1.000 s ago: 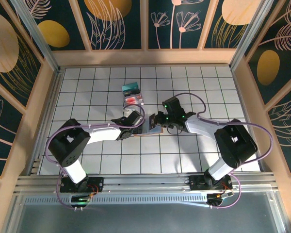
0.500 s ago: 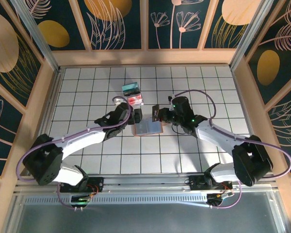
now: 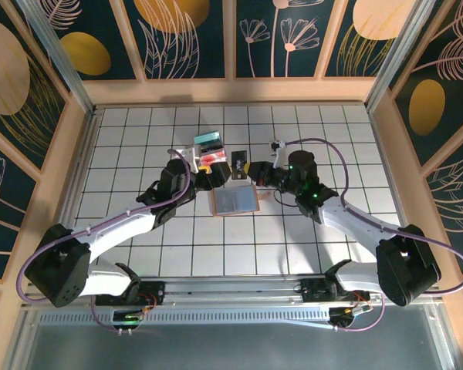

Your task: Take the credit cards out of the card holder

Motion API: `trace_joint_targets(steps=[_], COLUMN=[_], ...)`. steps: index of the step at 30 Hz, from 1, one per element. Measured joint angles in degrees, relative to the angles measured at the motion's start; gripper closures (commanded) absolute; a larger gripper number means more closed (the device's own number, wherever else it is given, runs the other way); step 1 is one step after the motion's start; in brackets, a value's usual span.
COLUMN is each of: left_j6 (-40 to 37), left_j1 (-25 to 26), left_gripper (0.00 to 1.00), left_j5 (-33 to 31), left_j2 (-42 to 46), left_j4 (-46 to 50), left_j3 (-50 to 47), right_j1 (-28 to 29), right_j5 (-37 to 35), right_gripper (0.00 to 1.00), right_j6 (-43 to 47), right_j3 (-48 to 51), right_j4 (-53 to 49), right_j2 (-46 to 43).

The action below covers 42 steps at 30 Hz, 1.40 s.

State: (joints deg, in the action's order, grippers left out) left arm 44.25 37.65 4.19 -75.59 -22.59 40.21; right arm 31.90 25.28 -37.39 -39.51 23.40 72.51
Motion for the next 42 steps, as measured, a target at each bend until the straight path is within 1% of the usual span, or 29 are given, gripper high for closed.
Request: trace_joint_targets(steps=[1, 3, 5, 8, 10, 13, 18, 24, 28, 32, 37, 38, 39, 40, 42], left_j6=[0.4, 1.0, 1.7, 2.3, 2.6, 3.5, 5.1, 6.0, 6.1, 6.5, 6.5, 6.3, 6.0, 5.5, 3.9], left_j1=[-0.2, -0.6, -0.9, -1.0, -1.3, -1.7, -2.4, -2.5, -2.5, -2.5, -2.9, -2.8, -2.8, -2.8, -2.8], left_gripper=[0.11, 0.17, 0.19, 0.22, 0.26, 0.34, 0.51, 0.61, 0.65, 0.77, 0.95, 1.00, 1.00, 1.00, 1.00], left_j5=[1.1, 3.2, 4.7, 6.3, 7.3, 8.4, 10.4, 12.0, 12.9, 13.4, 13.8, 14.0, 14.1, 14.0, 14.4], left_j2=[0.0, 0.0, 0.0, 0.0, 0.0, 0.0, 0.0, -0.1, -0.3, -0.6, -0.6, -0.6, -0.5, -0.5, -0.3], left_j4=[-1.6, -4.7, -7.2, -9.8, -11.1, -13.0, -16.9, -19.5, -20.6, -20.9, -21.4, -21.5, -21.5, -21.2, -20.0], left_j3=[-0.3, -1.0, -1.6, -2.6, -3.0, -3.5, -4.5, -4.5, -4.5, -4.5, -4.5, -4.5, -4.5, -4.5, -4.0], right_j1=[0.0, 0.0, 0.0, 0.0, 0.0, 0.0, 0.0, 0.0, 0.0, 0.0, -0.3, -0.4, -0.4, -0.4, -0.4], right_j5=[0.8, 2.3, 3.6, 5.3, 6.4, 8.0, 10.4, 12.6, 13.8, 14.3, 14.2, 14.0, 13.9, 13.8, 13.7], right_gripper=[1.00, 1.00, 1.00, 1.00, 1.00, 1.00, 1.00, 1.00, 1.00, 1.00, 1.00, 0.99, 0.93, 0.87, 0.71], right_j6=[-0.4, -1.1, -2.0, -3.1, -4.0, -5.4, -7.8, -10.1, -11.5, -12.4, -12.7, -12.6, -12.5, -12.5, -12.3], right_j3=[0.0, 0.0, 0.0, 0.0, 0.0, 0.1, 0.5, 1.1, 1.5, 1.5, 1.5, 1.5, 1.5, 1.5, 1.4], right_j4=[0.9, 3.0, 4.7, 6.9, 8.3, 10.6, 14.1, 17.6, 19.9, 21.2, 21.2, 20.9, 20.3, 20.0, 19.1], right_j2=[0.0, 0.0, 0.1, 0.4, 0.8, 1.7, 2.9, 4.6, 5.7, 6.5, 7.1, 7.2, 7.2, 7.2, 7.2])
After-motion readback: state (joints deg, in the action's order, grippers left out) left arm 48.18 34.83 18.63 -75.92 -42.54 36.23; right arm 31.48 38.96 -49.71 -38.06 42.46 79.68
